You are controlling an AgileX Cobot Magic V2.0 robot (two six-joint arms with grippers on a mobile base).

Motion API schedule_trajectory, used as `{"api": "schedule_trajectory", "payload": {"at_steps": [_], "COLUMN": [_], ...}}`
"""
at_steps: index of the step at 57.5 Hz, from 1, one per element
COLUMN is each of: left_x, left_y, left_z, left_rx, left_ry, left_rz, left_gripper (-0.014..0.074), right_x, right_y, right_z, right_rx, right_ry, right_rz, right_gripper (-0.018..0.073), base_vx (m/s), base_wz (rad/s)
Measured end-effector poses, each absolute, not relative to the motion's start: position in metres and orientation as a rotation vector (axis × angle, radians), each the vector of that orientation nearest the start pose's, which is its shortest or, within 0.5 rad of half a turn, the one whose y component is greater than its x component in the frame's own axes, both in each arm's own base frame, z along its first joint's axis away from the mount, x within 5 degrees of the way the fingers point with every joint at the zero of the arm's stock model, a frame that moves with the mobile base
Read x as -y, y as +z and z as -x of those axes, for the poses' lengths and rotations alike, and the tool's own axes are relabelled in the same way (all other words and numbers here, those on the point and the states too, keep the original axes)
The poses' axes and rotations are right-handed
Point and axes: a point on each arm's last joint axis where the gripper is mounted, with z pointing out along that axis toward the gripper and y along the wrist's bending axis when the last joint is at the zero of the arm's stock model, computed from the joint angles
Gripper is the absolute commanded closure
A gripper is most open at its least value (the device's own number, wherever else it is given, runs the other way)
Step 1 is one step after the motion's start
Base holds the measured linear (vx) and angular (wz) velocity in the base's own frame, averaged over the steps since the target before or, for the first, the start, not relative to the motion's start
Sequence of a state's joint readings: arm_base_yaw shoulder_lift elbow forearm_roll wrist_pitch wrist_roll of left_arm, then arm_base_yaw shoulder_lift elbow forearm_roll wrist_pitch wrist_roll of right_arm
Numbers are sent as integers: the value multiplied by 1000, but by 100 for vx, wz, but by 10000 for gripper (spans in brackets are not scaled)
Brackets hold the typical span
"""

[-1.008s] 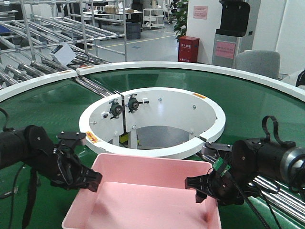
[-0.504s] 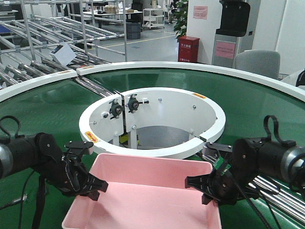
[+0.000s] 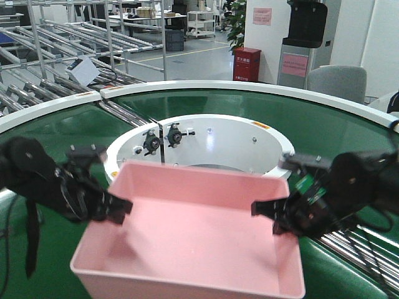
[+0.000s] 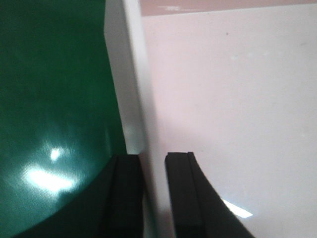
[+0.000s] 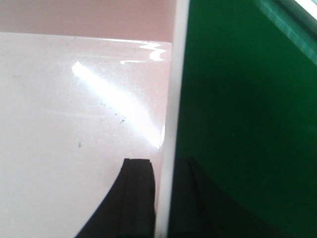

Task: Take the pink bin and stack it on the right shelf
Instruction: 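Close both grippers on the bin walls and lift it off the conveyor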

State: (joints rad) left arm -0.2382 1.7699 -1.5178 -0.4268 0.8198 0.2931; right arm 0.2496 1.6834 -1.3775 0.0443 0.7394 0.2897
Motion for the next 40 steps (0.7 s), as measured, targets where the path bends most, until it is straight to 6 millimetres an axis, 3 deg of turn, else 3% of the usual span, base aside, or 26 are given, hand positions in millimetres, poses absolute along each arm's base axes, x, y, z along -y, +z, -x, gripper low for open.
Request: {"api": "schedule_trajectory", "payload": {"at_steps": [10, 19, 28, 40], "left_x": [126, 125, 116, 104], "left_y": [360, 379, 380, 398], "left_z": [-345, -309, -272, -239], "left_rx": [-2310, -2218, -2213, -2131], "left_ry": [-513, -563, -620, -626], "left_rz": [-403, -341, -264, -248], "left_gripper": [604, 604, 602, 601], "right_x": [-84, -74, -71, -75], "right_y": [349, 387, 400, 404], "right_z": [-330, -300, -279, -274], "right_rx": [-2385, -2280, -2296, -2293], "right_ry": [249, 231, 245, 318], "right_rz": [-42, -18, -10, -15], "right_gripper": [568, 568, 568, 568], "base_vx": [0, 0, 0, 0], "base_wz": [0, 0, 0, 0]}}
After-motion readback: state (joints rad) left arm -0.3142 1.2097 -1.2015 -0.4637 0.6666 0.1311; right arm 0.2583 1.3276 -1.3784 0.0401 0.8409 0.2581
